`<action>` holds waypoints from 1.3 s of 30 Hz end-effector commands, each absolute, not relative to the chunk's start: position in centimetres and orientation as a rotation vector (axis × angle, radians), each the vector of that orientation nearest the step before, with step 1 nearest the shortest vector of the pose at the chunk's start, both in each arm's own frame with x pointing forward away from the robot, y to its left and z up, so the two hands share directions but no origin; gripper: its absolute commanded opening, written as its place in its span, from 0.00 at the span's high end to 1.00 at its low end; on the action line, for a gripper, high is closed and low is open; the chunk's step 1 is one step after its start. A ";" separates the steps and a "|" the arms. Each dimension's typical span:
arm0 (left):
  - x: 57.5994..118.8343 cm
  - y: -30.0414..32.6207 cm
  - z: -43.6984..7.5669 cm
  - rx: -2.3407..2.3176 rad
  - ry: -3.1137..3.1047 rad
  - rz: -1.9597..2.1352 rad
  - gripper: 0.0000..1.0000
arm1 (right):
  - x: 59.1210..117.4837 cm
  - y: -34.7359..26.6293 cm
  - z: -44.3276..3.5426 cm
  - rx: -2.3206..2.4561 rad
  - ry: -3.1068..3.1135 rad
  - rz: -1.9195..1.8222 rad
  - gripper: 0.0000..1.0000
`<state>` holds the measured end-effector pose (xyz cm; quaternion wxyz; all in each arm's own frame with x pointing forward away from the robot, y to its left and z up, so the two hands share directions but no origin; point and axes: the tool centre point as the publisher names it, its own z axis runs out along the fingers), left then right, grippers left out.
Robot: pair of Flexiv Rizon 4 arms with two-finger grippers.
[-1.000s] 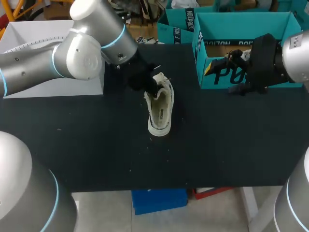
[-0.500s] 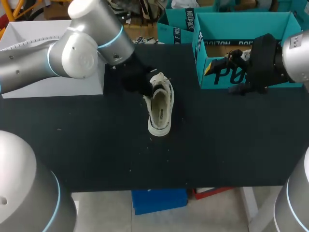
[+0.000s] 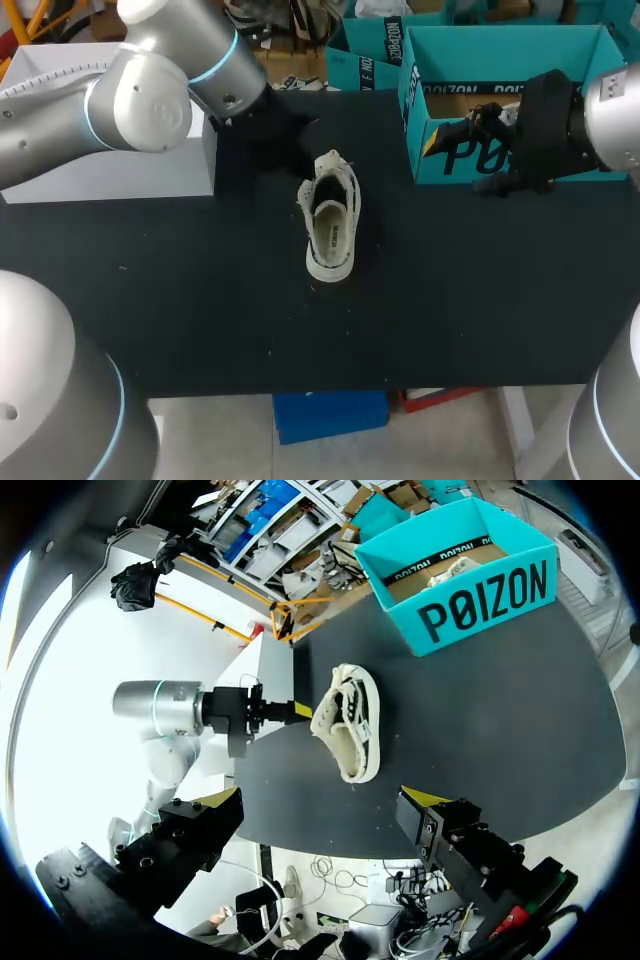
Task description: Take the shoe out of the shoebox, open the shoe tongue, remove and reinsert the insole, then place the shoe into the shoebox
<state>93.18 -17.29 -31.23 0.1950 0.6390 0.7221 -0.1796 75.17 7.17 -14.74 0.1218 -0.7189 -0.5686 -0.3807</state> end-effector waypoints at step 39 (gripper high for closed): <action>90.7 -8.2 -27.0 1.776 2.274 -0.410 0.00 | 75.2 7.3 -14.8 -2.101 -1.660 -1.111 0.00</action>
